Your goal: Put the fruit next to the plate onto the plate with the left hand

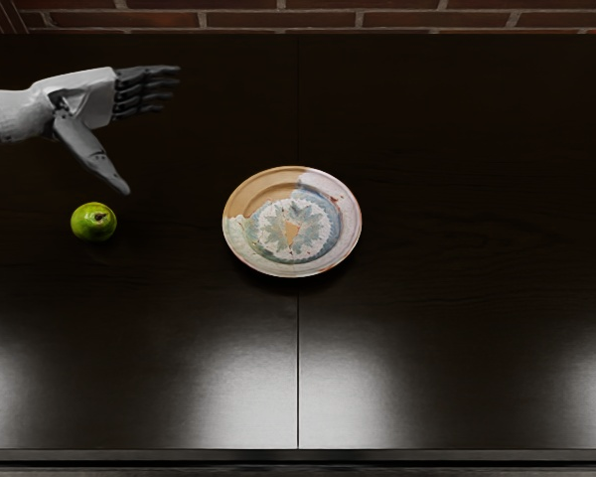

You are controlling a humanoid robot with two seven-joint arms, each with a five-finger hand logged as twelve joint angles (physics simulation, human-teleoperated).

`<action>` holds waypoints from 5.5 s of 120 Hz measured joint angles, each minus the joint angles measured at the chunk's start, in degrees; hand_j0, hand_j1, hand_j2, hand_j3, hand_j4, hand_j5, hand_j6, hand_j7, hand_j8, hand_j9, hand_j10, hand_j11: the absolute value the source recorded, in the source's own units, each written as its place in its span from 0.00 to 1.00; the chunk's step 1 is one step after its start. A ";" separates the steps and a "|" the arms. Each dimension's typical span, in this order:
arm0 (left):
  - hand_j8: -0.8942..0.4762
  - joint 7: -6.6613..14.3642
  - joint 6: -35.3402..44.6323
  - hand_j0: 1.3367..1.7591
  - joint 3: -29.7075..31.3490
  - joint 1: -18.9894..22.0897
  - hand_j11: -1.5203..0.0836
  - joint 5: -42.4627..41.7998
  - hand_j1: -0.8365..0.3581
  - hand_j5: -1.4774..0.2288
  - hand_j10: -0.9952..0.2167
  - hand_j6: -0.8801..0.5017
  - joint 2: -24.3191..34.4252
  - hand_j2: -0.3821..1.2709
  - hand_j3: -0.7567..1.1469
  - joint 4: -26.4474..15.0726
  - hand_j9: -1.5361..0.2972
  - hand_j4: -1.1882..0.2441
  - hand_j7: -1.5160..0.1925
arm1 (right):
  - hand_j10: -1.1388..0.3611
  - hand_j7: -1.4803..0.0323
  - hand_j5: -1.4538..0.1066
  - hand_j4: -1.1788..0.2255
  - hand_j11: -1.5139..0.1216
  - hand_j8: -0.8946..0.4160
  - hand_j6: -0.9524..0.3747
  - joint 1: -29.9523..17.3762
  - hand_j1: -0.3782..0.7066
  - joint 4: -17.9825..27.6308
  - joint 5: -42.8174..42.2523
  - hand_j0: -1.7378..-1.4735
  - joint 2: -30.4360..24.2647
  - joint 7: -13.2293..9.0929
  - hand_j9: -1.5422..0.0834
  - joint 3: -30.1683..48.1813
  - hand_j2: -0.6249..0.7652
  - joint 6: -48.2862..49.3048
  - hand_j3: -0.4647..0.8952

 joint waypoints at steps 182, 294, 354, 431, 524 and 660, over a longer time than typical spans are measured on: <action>0.65 -20.81 0.02 0.76 -3.55 15.50 0.95 24.45 0.99 0.87 0.82 0.63 2.39 0.23 0.40 2.69 0.84 0.83 0.89 | 0.74 0.96 0.91 0.82 0.91 0.66 0.70 0.00 0.05 0.00 0.00 0.30 0.00 0.01 0.93 0.00 0.45 0.00 0.34; 0.65 -20.92 0.02 0.76 -2.59 13.68 0.95 25.69 0.99 0.87 0.82 0.63 -2.43 0.23 0.40 14.68 0.84 0.83 0.89 | 0.74 0.96 0.91 0.82 0.91 0.66 0.70 0.00 0.05 0.00 0.00 0.30 0.00 0.00 0.93 0.00 0.45 0.00 0.34; 0.65 -20.92 0.02 0.76 -0.20 11.36 0.95 27.20 0.99 0.87 0.82 0.63 -4.86 0.23 0.40 19.29 0.84 0.83 0.89 | 0.74 0.96 0.91 0.82 0.91 0.66 0.70 0.00 0.05 0.00 0.00 0.30 0.00 0.01 0.93 0.00 0.45 0.00 0.34; 0.63 -20.92 0.84 0.76 0.29 10.48 0.93 27.01 0.97 0.85 0.80 0.62 -6.99 0.24 0.40 23.25 0.82 0.81 0.87 | 0.74 0.96 0.91 0.82 0.91 0.66 0.70 0.00 0.05 0.00 0.00 0.30 0.00 0.01 0.93 0.00 0.45 0.00 0.34; 0.60 -20.92 8.51 0.76 5.60 9.78 0.90 26.76 0.93 0.82 0.77 0.59 -8.16 0.24 0.40 25.44 0.79 0.78 0.84 | 0.74 0.96 0.91 0.82 0.91 0.66 0.70 0.00 0.05 0.00 0.00 0.30 0.00 0.00 0.93 0.00 0.45 0.00 0.34; 0.53 -20.92 14.21 0.76 10.20 8.83 0.82 26.85 0.83 0.74 0.68 0.51 -10.92 0.25 0.40 28.32 0.72 0.71 0.76 | 0.74 0.96 0.91 0.82 0.91 0.66 0.70 0.00 0.05 0.00 0.00 0.30 0.00 0.01 0.93 0.00 0.45 0.00 0.34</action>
